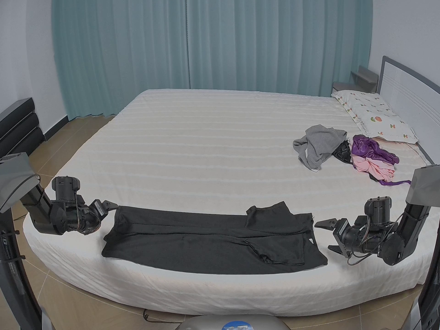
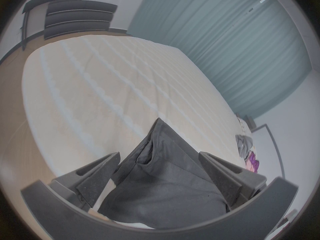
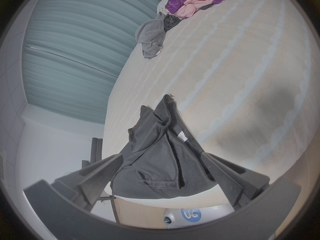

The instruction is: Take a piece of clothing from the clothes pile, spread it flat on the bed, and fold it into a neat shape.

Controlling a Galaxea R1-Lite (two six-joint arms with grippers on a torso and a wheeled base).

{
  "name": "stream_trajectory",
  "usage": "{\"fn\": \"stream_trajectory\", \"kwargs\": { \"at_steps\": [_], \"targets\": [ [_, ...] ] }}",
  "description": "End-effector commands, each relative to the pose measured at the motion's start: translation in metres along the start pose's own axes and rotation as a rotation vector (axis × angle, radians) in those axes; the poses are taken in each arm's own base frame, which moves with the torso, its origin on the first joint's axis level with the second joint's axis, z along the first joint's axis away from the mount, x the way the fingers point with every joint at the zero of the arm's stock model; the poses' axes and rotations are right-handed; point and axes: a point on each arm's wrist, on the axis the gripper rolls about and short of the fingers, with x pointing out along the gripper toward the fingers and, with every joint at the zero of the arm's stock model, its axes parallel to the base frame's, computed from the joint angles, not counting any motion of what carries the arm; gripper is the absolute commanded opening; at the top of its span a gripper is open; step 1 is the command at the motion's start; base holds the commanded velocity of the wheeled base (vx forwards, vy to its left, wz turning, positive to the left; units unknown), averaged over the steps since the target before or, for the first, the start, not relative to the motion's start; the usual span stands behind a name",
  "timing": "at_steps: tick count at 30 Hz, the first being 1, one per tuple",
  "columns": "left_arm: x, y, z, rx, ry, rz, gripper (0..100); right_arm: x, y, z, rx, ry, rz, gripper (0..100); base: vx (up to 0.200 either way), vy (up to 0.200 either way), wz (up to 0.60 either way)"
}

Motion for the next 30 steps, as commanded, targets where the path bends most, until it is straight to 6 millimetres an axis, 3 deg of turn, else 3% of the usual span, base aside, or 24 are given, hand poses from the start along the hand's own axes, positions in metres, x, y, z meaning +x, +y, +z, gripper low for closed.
{"fn": "stream_trajectory", "kwargs": {
  "at_steps": [1, 8, 15, 22, 30],
  "targets": [
    [0.036, 0.003, -0.003, 0.096, 0.074, -0.014, 100, 0.003, -0.003, -0.003, 0.003, 0.019, -0.009, 100, 0.0, 0.0, 0.0],
    [0.059, -0.001, -0.007, 0.224, 0.086, -0.032, 100, 0.004, -0.004, -0.005, 0.002, 0.027, -0.014, 100, 0.0, 0.0, 0.0],
    [0.063, -0.009, -0.009, 0.27, 0.083, -0.035, 100, 0.004, -0.004, -0.007, 0.001, 0.03, -0.014, 100, 0.0, 0.0, 0.0],
    [0.072, 0.003, -0.018, 0.34, 0.105, -0.012, 100, 0.003, -0.004, -0.007, 0.001, 0.032, -0.013, 100, 0.0, 0.0, 0.0],
    [0.071, 0.003, -0.02, 0.369, 0.088, -0.007, 100, 0.004, -0.004, -0.007, 0.001, 0.031, -0.012, 100, 0.0, 0.0, 0.0]
  ]
}}
